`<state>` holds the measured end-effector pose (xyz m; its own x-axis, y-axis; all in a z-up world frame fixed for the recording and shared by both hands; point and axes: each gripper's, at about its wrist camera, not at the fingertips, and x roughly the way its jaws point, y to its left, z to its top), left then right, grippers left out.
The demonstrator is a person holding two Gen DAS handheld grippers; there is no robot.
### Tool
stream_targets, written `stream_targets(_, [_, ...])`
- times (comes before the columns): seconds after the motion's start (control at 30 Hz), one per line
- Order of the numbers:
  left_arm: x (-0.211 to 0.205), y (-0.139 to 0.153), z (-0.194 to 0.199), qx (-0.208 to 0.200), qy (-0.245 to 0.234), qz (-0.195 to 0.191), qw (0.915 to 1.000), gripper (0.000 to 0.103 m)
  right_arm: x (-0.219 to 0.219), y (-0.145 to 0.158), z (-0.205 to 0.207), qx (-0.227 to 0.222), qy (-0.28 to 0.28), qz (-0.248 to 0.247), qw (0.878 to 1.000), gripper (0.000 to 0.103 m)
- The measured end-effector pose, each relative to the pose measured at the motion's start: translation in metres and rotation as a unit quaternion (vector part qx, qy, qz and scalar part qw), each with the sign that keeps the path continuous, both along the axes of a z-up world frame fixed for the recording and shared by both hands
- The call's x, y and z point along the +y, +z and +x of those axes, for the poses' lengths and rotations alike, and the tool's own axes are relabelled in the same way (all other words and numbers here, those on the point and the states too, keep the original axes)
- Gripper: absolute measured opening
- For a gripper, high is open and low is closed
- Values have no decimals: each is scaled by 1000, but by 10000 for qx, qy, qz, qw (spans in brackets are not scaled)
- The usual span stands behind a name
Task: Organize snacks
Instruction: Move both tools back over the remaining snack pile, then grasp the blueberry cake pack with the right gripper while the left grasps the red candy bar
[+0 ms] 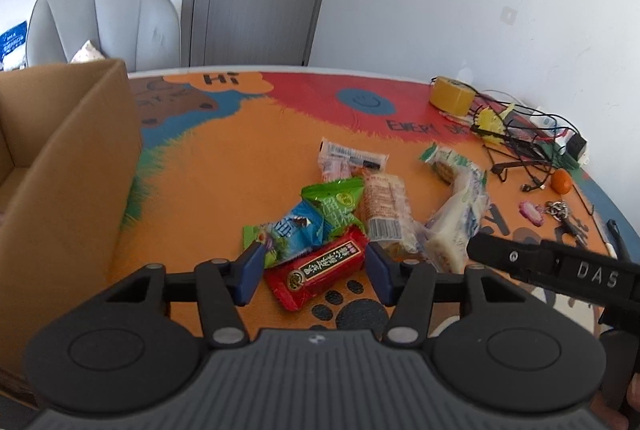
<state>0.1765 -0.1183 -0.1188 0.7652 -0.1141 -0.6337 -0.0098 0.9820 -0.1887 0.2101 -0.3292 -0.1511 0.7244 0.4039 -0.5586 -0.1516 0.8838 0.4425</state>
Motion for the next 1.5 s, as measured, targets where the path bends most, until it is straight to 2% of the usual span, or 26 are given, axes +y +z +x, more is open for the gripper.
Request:
stream_targets(0.27, [-2, -14, 13, 81, 72, 42, 9999, 54, 8, -8, 21, 86, -95, 81, 9999, 73])
stream_targets(0.5, [-4, -17, 12, 56, 86, 113, 9999, 54, 20, -11, 35, 91, -231, -93, 9996, 74])
stream_targets(0.6, [-4, -17, 11, 50, 67, 138, 9999, 45, 26, -12, 37, 71, -257, -273, 9993, 74])
stream_targets(0.67, [-1, -16, 10, 63, 61, 72, 9999, 32, 27, -11, 35, 85, -220, -314, 9992, 69])
stream_targets(0.7, [0, -16, 10, 73, 54, 35, 10000, 29, 27, -11, 33, 91, -207, -313, 9993, 62])
stream_targets(0.73, [1, -15, 10, 78, 43, 1, 10000, 22, 26, -11, 31, 110, -169, -297, 9994, 57])
stream_targets(0.77, [2, -15, 10, 109, 39, -37, 9999, 20, 26, -10, 29, 127, -132, -273, 9995, 55])
stream_targets(0.83, [3, -15, 9, 135, 75, -93, 9998, 20, 25, -11, 25, 160, -63, -235, 9996, 46])
stream_targets(0.93, [4, -15, 5, 143, 98, -107, 9998, 20, 25, -11, 16, 169, 8, -283, 9995, 40])
stream_targets(1.33, [1, -12, -13, 209, 85, -160, 9996, 20, 16, -6, -21, 285, 191, -394, 9986, 39])
stream_targets(1.47, [-1, -10, -17, 211, 76, -104, 9997, 20, 16, -1, -27, 268, 240, -451, 9983, 45])
stream_targets(1.5, [-1, -9, -17, 192, 107, -52, 9997, 23, 18, -1, -27, 240, 217, -514, 9982, 46])
